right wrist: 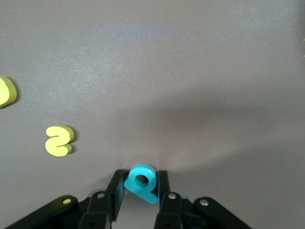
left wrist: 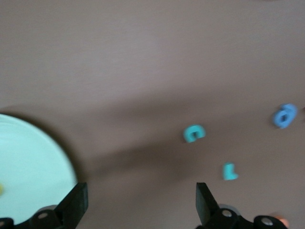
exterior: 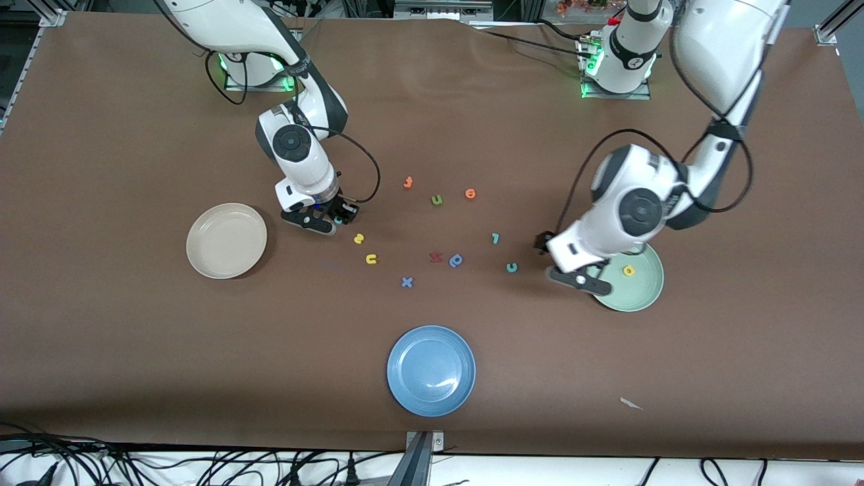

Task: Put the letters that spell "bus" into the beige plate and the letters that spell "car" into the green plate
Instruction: 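Release the yellow a onto the green plate with the left gripper, then grasp the teal c with the left gripper while the right gripper carries p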

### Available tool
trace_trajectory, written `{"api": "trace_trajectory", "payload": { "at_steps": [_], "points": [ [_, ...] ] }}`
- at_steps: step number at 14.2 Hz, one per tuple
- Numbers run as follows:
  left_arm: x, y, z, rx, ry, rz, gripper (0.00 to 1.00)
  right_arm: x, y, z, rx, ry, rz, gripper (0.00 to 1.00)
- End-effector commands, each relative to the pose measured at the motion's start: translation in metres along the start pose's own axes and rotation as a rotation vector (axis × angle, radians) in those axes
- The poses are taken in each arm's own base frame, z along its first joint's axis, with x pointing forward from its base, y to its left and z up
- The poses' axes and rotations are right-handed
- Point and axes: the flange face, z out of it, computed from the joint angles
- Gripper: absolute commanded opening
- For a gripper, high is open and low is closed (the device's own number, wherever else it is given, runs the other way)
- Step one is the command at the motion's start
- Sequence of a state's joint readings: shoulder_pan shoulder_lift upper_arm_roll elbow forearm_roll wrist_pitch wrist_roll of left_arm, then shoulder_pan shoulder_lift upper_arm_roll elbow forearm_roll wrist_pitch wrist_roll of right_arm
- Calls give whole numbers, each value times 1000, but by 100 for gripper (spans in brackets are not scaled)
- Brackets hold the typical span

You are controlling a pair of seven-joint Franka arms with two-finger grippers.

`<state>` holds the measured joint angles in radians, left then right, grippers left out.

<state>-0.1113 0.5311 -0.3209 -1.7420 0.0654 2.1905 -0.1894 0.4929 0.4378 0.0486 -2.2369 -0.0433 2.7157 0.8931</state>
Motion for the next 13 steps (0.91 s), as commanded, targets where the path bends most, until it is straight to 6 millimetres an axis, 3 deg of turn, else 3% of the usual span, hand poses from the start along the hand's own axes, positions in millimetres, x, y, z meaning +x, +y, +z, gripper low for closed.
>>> {"api": "trace_trajectory", "payload": {
  "at_steps": [1, 2, 3, 6, 7, 10, 13],
  "points": [
    [26, 27, 25, 1, -6, -27, 92, -9, -3, 14, -12, -8, 3, 32],
    [30, 40, 36, 13, -7, 3, 87, -8, -2, 15, -14, -8, 5, 31],
    [31, 52, 45, 45, -3, 39, 75, -8, -2, 15, -14, -8, 5, 28],
    [30, 50, 64, 92, -15, 73, 60, -4, -7, 7, -5, 0, -6, 25],
    [30, 49, 70, 91, -20, 72, 60, 1, -12, -1, -27, -14, -8, 24],
    [32, 51, 80, 77, 0, 74, 60, 29, -29, -53, -115, -68, -34, 24],
    [32, 49, 91, 68, 6, 46, 61, 67, 1, -78, -166, -94, -132, 24]
  ]
}}
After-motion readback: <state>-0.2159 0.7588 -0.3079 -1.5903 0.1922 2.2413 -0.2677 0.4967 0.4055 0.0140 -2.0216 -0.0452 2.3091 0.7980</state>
